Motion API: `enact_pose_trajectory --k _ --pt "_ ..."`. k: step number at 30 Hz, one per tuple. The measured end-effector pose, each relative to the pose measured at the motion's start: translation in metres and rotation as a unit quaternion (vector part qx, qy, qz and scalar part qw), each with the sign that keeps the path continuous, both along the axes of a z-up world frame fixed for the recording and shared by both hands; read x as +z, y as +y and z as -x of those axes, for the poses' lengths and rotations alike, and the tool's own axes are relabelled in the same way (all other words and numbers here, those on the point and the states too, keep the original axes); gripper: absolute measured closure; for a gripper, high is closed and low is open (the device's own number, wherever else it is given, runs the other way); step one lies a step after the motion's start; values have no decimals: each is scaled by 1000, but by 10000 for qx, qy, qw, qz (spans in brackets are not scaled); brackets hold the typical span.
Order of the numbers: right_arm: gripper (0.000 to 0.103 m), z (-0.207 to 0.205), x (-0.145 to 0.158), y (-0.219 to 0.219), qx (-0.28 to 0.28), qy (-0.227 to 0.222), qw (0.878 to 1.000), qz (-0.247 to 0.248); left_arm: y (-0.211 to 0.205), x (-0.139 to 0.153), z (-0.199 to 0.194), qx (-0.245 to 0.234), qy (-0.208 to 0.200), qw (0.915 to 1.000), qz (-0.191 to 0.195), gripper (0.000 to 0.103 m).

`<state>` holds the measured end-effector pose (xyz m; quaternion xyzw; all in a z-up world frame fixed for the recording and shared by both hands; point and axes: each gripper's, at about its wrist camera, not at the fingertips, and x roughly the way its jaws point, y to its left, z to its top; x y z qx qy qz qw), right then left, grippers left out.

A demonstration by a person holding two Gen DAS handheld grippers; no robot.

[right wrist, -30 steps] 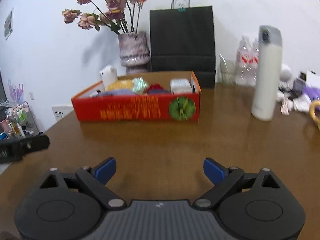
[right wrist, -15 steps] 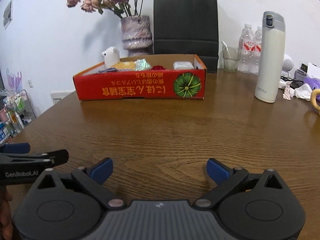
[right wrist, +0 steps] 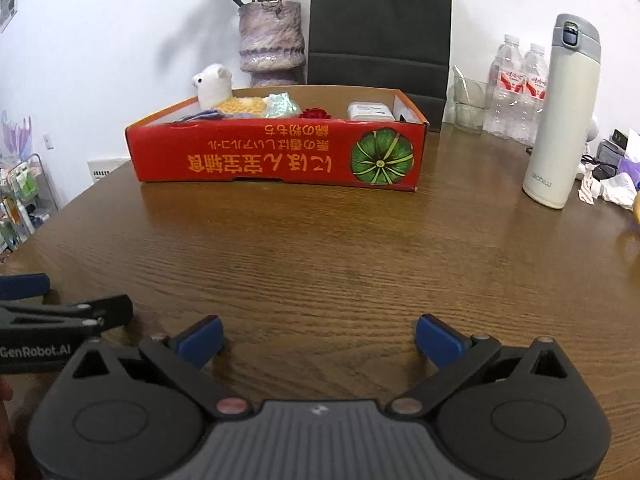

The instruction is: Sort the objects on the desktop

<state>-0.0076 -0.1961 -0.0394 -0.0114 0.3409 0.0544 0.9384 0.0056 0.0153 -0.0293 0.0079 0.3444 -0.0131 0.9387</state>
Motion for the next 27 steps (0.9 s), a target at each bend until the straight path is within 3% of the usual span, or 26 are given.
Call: enact_pose_trajectory --k 27 --pt "0 -6 0 -2 -20 3 10000 11 0 0 0 17 -3 10000 -1 0"
